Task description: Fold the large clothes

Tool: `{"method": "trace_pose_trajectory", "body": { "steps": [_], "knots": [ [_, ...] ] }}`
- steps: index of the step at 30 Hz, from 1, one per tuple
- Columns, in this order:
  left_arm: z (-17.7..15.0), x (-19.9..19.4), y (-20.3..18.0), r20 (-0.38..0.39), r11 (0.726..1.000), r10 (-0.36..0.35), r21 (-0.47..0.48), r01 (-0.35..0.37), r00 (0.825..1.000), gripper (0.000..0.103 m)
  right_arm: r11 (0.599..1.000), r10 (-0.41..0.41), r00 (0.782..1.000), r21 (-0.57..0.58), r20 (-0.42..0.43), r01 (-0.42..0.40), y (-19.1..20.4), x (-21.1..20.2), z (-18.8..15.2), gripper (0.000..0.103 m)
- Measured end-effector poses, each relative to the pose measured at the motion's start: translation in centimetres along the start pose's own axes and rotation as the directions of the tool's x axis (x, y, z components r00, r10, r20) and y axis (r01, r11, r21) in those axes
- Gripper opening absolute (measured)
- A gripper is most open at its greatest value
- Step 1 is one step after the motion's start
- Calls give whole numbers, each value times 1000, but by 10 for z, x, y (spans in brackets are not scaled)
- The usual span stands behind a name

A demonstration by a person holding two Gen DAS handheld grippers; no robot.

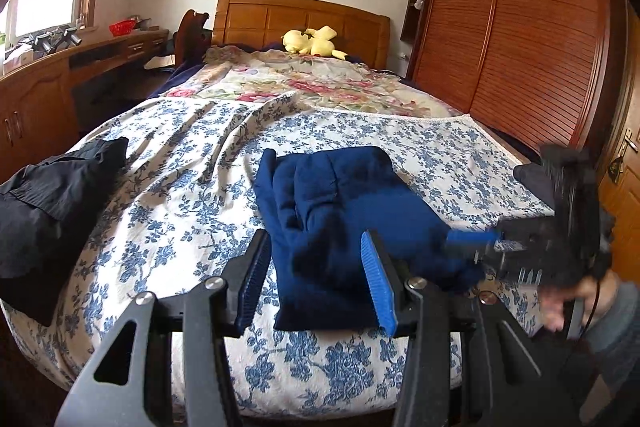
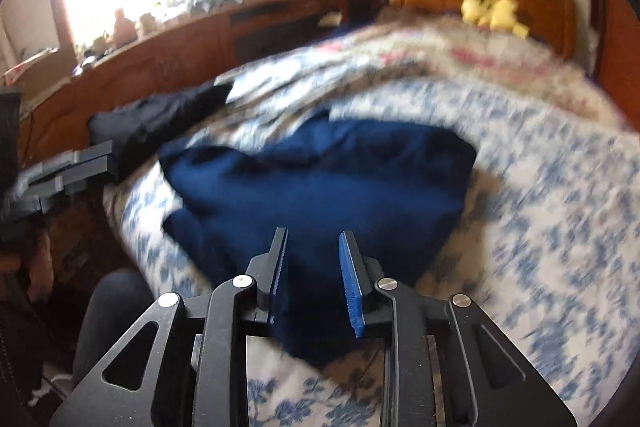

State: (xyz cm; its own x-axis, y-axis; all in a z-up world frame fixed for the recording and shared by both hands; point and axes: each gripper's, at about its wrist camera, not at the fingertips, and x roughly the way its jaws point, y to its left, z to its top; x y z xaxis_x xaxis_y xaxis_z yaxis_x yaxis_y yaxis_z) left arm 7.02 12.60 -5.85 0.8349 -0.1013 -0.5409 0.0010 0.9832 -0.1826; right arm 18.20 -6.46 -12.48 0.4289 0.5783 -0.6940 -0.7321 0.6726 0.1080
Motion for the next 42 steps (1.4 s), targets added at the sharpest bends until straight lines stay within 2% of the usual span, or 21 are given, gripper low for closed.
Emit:
{"method": "trace_pose_trajectory", "body": {
  "steps": [4,10,14,16,18,21,26,30,35,40,42],
  "knots": [
    [1,18,-1,-44,1000,-12,2,12,999,45,1000,11,997,-25,-73,-12,6,21,-27,22],
    [-10,49,-8,-106,1000,-18,11,19,994,45,999,42,998,22,-51,-41,-6,16,-39,22],
    [-15,65,-12,-130,999,17,34,-13,991,45,1000,22,999,5,-45,-22,-3,13,-40,22],
    [-16,65,-12,-121,998,27,53,-20,992,33,1000,13,999,2,-36,-13,-1,9,-40,22],
    [-16,63,-9,-111,999,-4,35,8,994,11,1000,11,1000,-2,-24,-11,-1,1,-40,22],
    [-16,60,-2,-92,1000,-7,23,9,996,6,1000,6,1000,2,10,-6,-4,-8,-33,22],
    [-19,53,15,-75,1000,8,-8,-8,997,5,1000,13,999,-1,49,-13,3,-11,-11,22],
    [-36,56,30,-110,998,-21,-65,14,994,5,999,4,1000,-48,-3,-4,14,2,-13,23],
    [-44,54,19,-106,999,12,-31,-15,994,5,999,14,999,-47,-53,-17,9,17,-35,23],
    [-37,53,16,-103,999,21,-24,-24,995,8,998,32,999,-44,-34,-34,2,12,-30,23],
    [-35,53,20,-104,999,17,-35,-21,994,11,999,16,1000,-48,-17,-17,-5,9,-27,24]
  ]
}}
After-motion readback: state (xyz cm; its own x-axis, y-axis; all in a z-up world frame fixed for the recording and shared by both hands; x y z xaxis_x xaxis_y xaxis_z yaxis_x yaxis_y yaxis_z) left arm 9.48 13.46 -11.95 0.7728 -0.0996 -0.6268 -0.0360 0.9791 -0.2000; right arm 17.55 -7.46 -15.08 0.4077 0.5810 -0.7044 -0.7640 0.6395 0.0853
